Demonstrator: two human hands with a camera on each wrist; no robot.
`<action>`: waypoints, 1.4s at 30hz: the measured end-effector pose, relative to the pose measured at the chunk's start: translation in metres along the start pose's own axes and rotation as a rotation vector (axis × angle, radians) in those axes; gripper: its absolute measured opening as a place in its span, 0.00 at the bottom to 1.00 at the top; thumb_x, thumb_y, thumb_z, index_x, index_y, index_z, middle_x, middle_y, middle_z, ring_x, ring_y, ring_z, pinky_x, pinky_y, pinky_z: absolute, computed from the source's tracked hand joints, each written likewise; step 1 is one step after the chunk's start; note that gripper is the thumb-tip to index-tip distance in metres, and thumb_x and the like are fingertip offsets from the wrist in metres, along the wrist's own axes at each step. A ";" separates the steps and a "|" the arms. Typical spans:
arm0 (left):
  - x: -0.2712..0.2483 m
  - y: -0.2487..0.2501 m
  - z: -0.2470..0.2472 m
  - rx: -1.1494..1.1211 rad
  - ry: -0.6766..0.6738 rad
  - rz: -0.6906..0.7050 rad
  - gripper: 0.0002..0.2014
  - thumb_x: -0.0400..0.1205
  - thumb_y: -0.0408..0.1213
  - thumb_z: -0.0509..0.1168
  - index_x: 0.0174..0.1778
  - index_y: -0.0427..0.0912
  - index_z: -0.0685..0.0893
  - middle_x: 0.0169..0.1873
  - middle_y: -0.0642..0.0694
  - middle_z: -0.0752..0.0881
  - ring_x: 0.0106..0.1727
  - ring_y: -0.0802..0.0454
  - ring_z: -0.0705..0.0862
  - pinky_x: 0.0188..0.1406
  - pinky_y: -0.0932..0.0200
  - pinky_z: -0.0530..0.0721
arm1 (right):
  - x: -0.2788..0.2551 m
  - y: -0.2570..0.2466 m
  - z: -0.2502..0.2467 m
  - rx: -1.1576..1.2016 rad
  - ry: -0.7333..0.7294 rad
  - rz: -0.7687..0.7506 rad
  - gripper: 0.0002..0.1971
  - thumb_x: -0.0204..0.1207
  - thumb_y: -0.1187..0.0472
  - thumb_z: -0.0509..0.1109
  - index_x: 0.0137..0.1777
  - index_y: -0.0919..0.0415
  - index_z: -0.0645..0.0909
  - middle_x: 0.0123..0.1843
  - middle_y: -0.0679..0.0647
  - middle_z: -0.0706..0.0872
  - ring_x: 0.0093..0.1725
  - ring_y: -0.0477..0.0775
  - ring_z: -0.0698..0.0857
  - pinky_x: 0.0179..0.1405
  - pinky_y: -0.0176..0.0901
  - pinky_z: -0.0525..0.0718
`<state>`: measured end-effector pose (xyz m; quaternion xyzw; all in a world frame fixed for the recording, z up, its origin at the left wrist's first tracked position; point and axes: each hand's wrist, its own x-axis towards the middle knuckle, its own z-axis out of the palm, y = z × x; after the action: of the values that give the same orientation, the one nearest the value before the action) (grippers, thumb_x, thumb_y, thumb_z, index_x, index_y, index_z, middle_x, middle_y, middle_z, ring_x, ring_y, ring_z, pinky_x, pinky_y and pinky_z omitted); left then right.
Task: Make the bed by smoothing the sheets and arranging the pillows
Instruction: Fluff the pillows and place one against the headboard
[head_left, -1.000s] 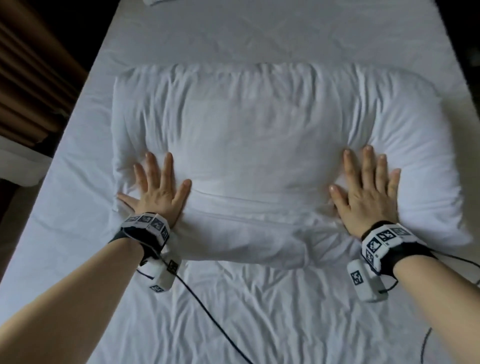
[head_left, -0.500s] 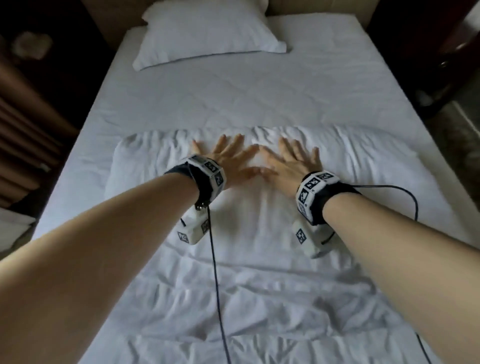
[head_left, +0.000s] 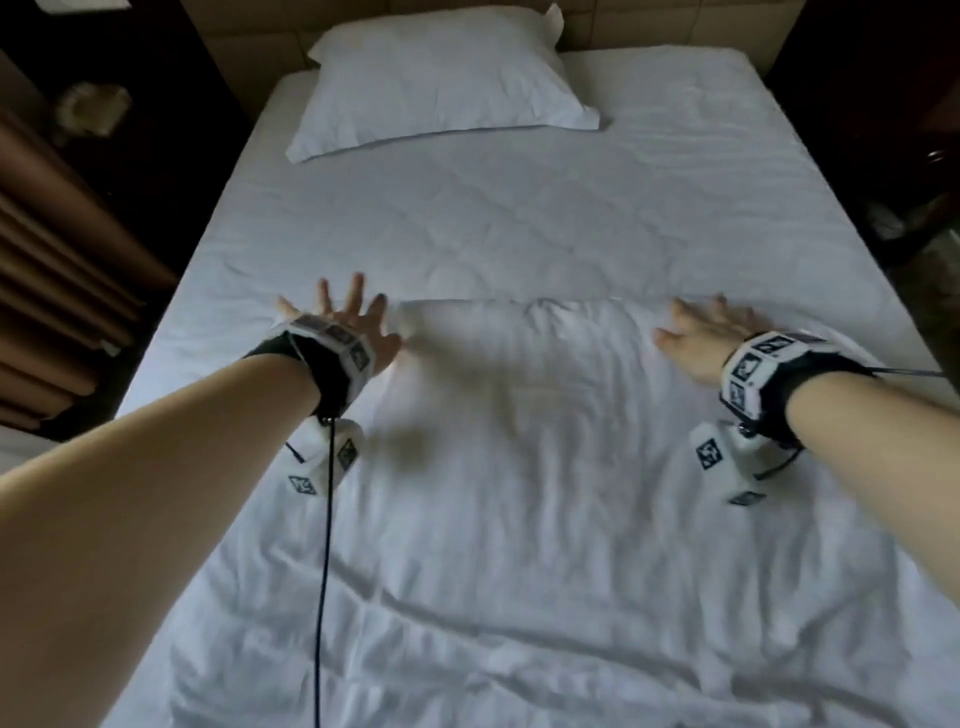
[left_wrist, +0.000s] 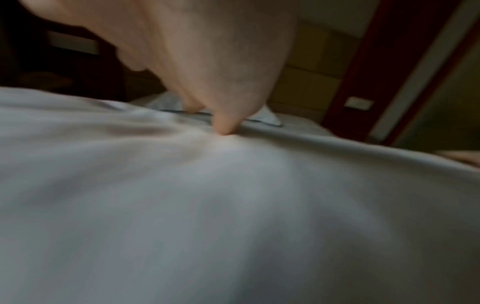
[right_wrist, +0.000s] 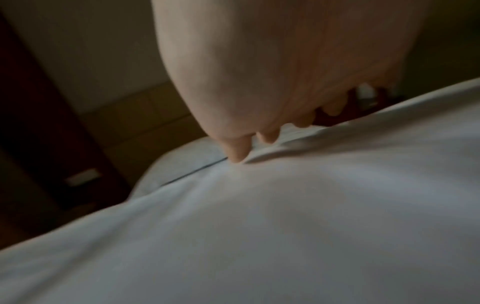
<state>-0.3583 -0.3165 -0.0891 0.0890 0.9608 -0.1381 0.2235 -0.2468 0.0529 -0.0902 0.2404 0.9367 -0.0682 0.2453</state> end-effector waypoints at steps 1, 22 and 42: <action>0.000 0.029 -0.015 -0.066 0.025 0.132 0.32 0.84 0.66 0.44 0.84 0.65 0.44 0.84 0.58 0.35 0.86 0.42 0.38 0.75 0.20 0.41 | 0.004 -0.034 0.000 0.010 -0.017 -0.144 0.34 0.80 0.29 0.46 0.84 0.35 0.45 0.88 0.54 0.40 0.85 0.68 0.41 0.83 0.67 0.42; -0.108 0.051 0.051 -0.208 0.009 0.252 0.39 0.75 0.78 0.33 0.80 0.70 0.31 0.81 0.60 0.28 0.83 0.49 0.30 0.74 0.22 0.35 | -0.075 0.042 0.052 0.028 -0.062 -0.164 0.35 0.74 0.23 0.41 0.78 0.25 0.32 0.85 0.43 0.30 0.85 0.57 0.34 0.75 0.79 0.40; -0.242 0.063 0.220 -0.354 0.309 -0.150 0.42 0.73 0.81 0.41 0.80 0.72 0.35 0.83 0.60 0.31 0.85 0.47 0.32 0.63 0.09 0.36 | -0.176 0.146 0.218 -0.089 0.489 -0.186 0.36 0.79 0.35 0.44 0.84 0.39 0.34 0.87 0.52 0.35 0.86 0.62 0.38 0.79 0.75 0.42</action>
<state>-0.0412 -0.3507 -0.1830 -0.0033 0.9967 0.0316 0.0750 0.0518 0.0535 -0.1950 0.1517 0.9883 0.0112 0.0147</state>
